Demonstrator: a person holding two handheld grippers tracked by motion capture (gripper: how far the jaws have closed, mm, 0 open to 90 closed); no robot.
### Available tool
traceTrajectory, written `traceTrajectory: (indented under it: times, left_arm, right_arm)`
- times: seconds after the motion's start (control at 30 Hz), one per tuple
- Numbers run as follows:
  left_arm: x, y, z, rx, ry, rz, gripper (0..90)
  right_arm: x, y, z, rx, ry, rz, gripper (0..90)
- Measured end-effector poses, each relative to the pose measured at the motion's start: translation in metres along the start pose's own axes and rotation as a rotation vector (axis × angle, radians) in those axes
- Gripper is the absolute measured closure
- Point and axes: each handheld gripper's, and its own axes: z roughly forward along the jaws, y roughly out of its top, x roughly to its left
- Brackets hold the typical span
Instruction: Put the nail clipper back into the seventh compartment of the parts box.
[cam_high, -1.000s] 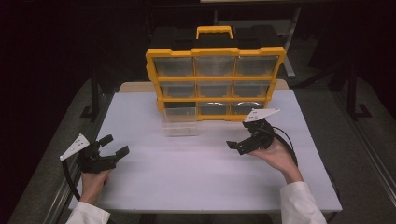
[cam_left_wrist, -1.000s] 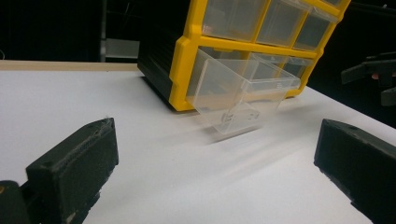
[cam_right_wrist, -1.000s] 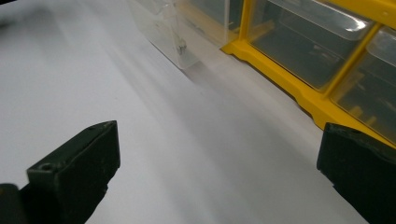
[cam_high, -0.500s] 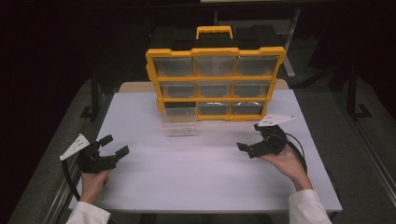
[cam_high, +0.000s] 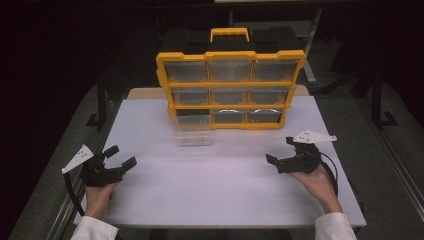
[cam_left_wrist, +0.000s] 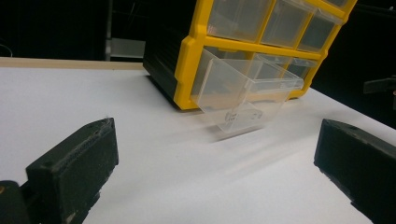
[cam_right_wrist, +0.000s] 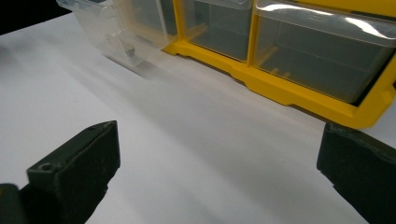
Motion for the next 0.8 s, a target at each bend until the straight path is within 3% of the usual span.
traceTrajectory:
  times: [0.43, 0.47, 0.67, 0.8]
  left_arm:
    - [-0.001, 0.001, 0.000, -0.004, -0.008, -0.001, 0.0]
    - [-0.002, 0.001, 0.000, -0.004, -0.011, 0.000, 0.0]
    - [-0.002, 0.001, 0.001, -0.006, -0.017, 0.002, 0.0]
    - [-0.002, 0.001, 0.001, -0.008, -0.017, 0.000, 0.0]
  right_arm:
    - [-0.004, -0.013, -0.014, -0.091, -0.036, 0.015, 0.0]
    - [-0.007, -0.021, -0.021, -0.123, -0.057, 0.036, 0.0]
    - [-0.010, -0.034, -0.031, -0.152, -0.094, 0.057, 0.0]
    - [-0.010, -0.036, -0.036, -0.170, -0.095, 0.062, 0.0]
